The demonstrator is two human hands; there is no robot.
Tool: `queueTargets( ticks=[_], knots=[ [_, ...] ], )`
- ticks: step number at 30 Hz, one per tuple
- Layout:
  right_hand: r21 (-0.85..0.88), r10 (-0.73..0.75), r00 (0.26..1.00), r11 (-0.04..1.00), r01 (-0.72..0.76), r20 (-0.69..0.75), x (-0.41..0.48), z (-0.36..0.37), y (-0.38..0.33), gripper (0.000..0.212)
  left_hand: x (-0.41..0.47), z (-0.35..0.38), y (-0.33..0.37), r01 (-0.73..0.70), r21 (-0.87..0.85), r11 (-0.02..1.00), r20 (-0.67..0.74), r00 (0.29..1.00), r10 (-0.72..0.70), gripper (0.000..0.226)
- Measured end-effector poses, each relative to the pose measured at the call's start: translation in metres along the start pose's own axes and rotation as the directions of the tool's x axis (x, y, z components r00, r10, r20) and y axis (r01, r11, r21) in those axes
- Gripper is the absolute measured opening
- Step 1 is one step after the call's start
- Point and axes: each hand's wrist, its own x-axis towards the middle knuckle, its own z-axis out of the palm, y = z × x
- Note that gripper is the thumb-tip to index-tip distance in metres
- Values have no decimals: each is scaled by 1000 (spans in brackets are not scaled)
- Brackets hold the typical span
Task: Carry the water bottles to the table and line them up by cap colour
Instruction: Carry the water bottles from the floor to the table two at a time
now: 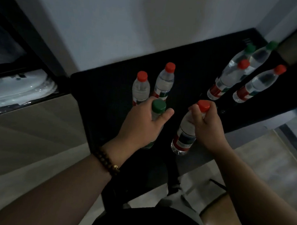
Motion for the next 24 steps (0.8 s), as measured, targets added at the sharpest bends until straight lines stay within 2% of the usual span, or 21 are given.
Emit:
queueTargets(
  ticks=[3, 7, 16, 20, 24],
  knots=[
    [-1, -62, 997, 998, 62, 46, 34, -25, 24, 14, 15, 35, 15, 64, 41, 997, -36, 997, -62, 39],
    [0, -123, 978, 992, 125, 167, 71, -69, 47, 22, 34, 86, 38, 140, 77, 987, -129, 983, -129, 29],
    [-21, -151, 943, 986, 165, 297, 125, -141, 88, 39, 111, 156, 71, 262, 128, 956, -230, 946, -229, 29],
    [14, -141, 938, 989, 144, 316, 139, -156, 97, 23, 145, 167, 73, 304, 139, 942, -279, 925, -257, 36],
    [9, -143, 921, 989, 150, 362, 146, -161, 101, 27, 166, 176, 68, 330, 120, 936, -271, 918, -289, 38]
  ],
)
